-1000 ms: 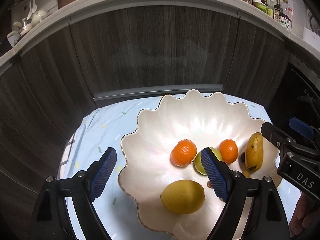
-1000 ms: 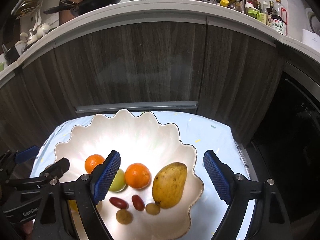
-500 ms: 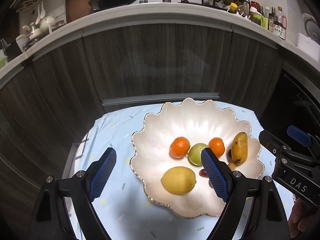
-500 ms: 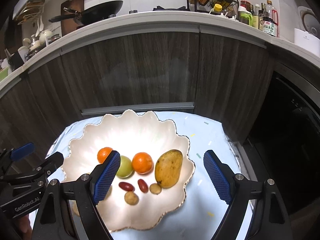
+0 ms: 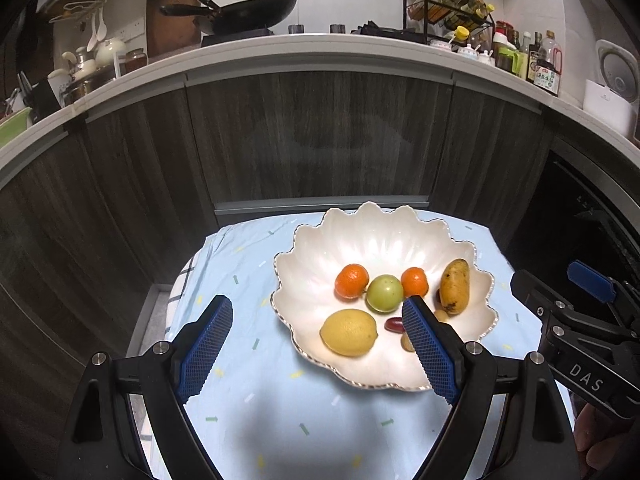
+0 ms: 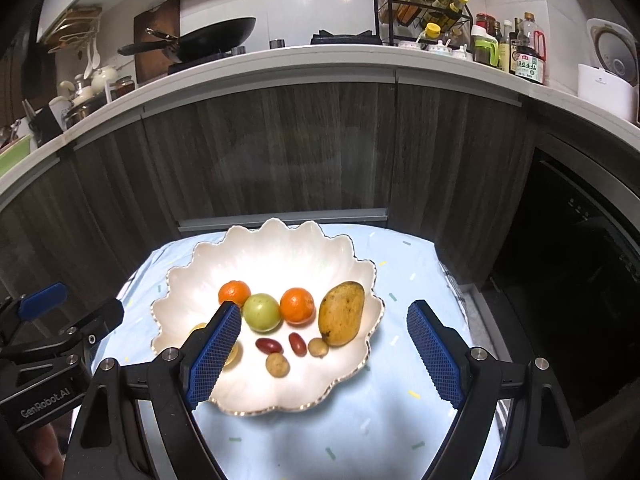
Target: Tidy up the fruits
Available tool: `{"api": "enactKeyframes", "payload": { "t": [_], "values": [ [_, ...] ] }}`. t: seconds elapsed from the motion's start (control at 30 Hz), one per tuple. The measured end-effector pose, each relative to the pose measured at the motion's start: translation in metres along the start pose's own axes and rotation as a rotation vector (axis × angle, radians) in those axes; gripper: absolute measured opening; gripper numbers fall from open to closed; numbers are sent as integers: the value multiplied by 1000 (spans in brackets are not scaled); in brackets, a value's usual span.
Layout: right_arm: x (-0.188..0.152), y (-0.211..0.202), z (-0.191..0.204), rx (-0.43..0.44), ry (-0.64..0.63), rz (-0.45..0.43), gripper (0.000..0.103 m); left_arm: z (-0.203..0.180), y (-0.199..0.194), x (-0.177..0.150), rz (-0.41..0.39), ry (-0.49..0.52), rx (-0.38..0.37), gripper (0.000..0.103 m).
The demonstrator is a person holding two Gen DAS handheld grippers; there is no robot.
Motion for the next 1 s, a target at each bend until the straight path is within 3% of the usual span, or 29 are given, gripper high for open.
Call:
{"api": "enactKeyframes", "payload": {
  "t": [1.0],
  "values": [
    [-64,-98,3,32,-37,-15,86,-3,-100,-76,2,-18,41,87]
  ]
}}
Point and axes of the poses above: each gripper's, at about its wrist camera, not at the fingertips, and y roughly the way its jaws point, z to its left, x to its top, the point moved 10 cm from there along y, roughly the way its jaws point, and after that the axes turned 2 degrees about y, right-handed, at the moved point
